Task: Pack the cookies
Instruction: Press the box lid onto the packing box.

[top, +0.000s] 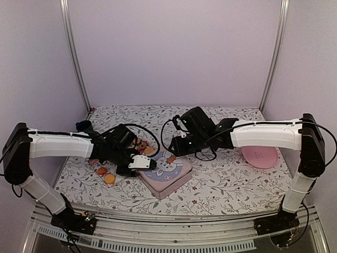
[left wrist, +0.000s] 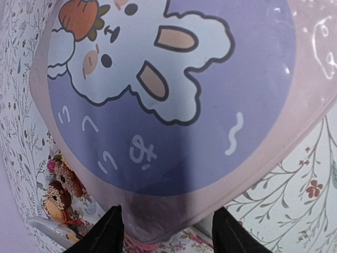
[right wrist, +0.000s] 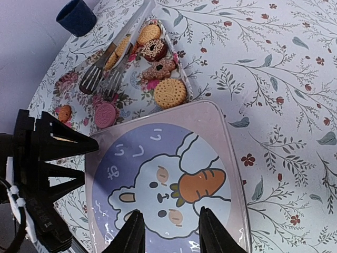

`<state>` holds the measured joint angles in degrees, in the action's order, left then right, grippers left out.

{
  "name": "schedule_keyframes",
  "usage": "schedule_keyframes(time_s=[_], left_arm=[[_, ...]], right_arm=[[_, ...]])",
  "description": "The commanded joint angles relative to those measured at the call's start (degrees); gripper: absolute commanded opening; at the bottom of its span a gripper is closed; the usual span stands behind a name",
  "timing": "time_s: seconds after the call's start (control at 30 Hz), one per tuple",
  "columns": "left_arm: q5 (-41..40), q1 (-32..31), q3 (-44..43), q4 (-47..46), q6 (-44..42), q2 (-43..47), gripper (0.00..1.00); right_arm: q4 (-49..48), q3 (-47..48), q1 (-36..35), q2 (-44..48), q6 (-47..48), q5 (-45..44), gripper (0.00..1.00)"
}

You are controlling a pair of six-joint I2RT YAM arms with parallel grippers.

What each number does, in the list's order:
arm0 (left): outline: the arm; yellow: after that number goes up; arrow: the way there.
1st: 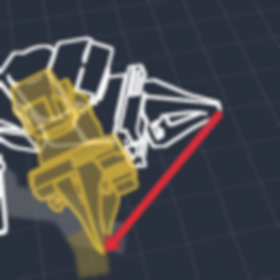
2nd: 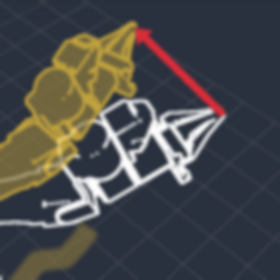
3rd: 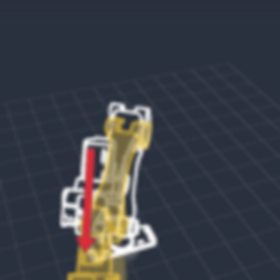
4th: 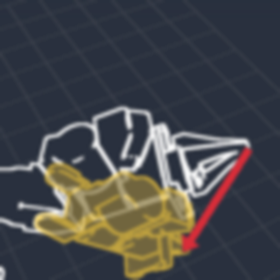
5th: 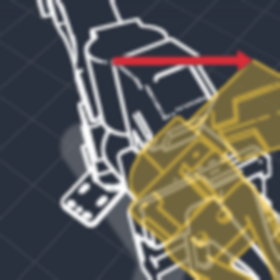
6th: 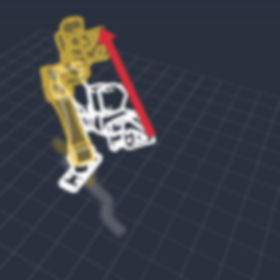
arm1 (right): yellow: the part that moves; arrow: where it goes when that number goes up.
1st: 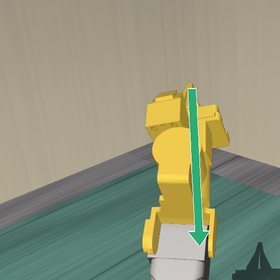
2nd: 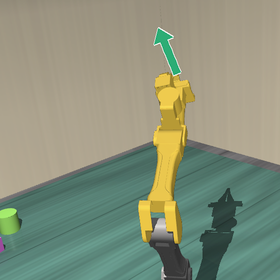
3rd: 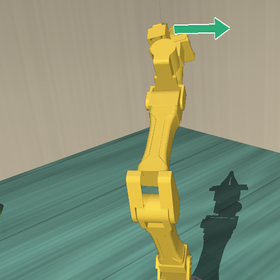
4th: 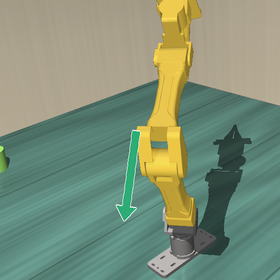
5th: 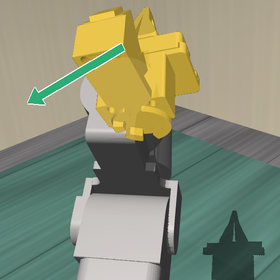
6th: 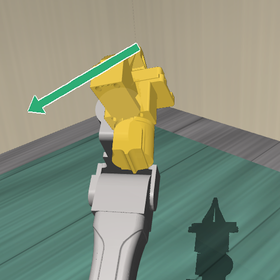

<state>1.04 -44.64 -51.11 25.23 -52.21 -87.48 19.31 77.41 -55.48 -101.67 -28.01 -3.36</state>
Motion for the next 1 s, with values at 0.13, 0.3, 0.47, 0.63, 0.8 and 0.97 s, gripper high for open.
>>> schedule_keyframes(time_s=[0.13, 0.3, 0.47, 0.63, 0.8, 0.97], left_arm=[[-0.6, -1.2, 2.0, -2.5, -2.7, 2.6, 0.59], [-0.2, -1.3, 1.3, -2.9, -2.8, 3.1, 0.59], [0.4, -1.5, 0.4, -1.6, -2.6, 2.8, 0.59], [1.3, -1.3, -1.8, 1.0, -1.0, 3.5, 0.6], [6.9, 0.3, -7.4, 6.5, 3.9, 3.5, 0.6], [10.2, 1.3, -10.9, 9.2, 7.7, 2.0, 0.6]], right_arm=[[-2.3, -2.2, 0.6, -2.6, -1.3, 5.9, 0.37], [-5.3, -12.1, -0.2, 0.0, -4.6, 7.0, 0.36], [-5.9, -18.4, -1.4, 3.1, -7.2, 6.2, 0.35], [-6.1, -21.5, -1.7, 5.0, -8.4, 5.6, 0.35], [-6.0, -21.9, -1.7, 5.4, -8.3, 5.1, 0.35], [-6.3, -21.9, -1.7, 5.3, -8.2, 4.7, 0.35]])
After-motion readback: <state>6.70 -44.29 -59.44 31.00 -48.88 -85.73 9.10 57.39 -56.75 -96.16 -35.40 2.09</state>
